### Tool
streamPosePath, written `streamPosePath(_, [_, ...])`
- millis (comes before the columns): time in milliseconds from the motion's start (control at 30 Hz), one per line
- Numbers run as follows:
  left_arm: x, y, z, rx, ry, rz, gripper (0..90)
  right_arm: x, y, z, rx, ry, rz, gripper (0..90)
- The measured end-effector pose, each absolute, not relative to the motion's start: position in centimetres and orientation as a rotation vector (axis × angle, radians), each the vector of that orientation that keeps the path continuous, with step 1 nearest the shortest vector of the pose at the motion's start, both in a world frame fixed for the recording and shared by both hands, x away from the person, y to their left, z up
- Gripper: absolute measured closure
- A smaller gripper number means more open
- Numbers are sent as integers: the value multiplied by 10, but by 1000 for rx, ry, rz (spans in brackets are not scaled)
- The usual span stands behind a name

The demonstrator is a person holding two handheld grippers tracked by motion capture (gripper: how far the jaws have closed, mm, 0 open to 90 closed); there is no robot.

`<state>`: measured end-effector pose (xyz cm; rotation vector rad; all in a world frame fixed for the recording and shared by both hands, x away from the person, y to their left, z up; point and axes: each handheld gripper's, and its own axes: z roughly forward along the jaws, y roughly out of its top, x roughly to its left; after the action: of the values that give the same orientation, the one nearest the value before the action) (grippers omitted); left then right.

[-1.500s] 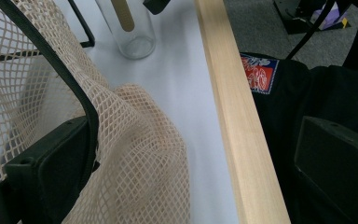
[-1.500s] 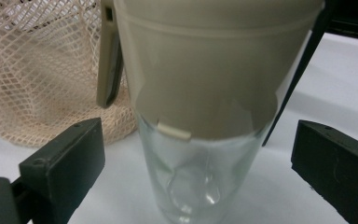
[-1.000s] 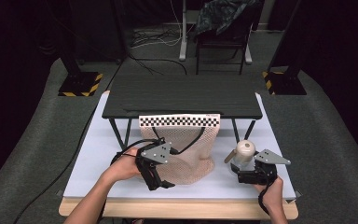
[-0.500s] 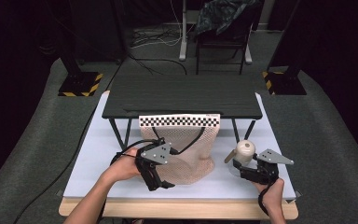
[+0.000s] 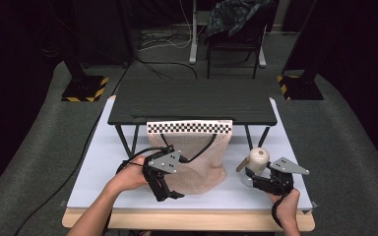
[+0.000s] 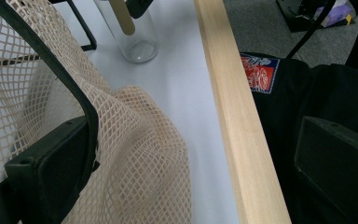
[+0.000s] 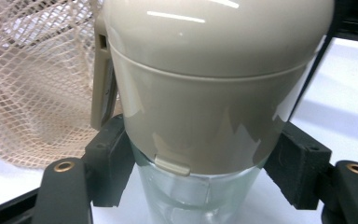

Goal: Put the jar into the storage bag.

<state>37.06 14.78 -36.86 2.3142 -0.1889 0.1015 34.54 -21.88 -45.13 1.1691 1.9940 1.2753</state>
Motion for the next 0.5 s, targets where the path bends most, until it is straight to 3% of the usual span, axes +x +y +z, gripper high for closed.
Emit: streamPosePath(500, [369,148,-368,2314,-191,108,0,333,-189,-435,1064,2049,1291,290])
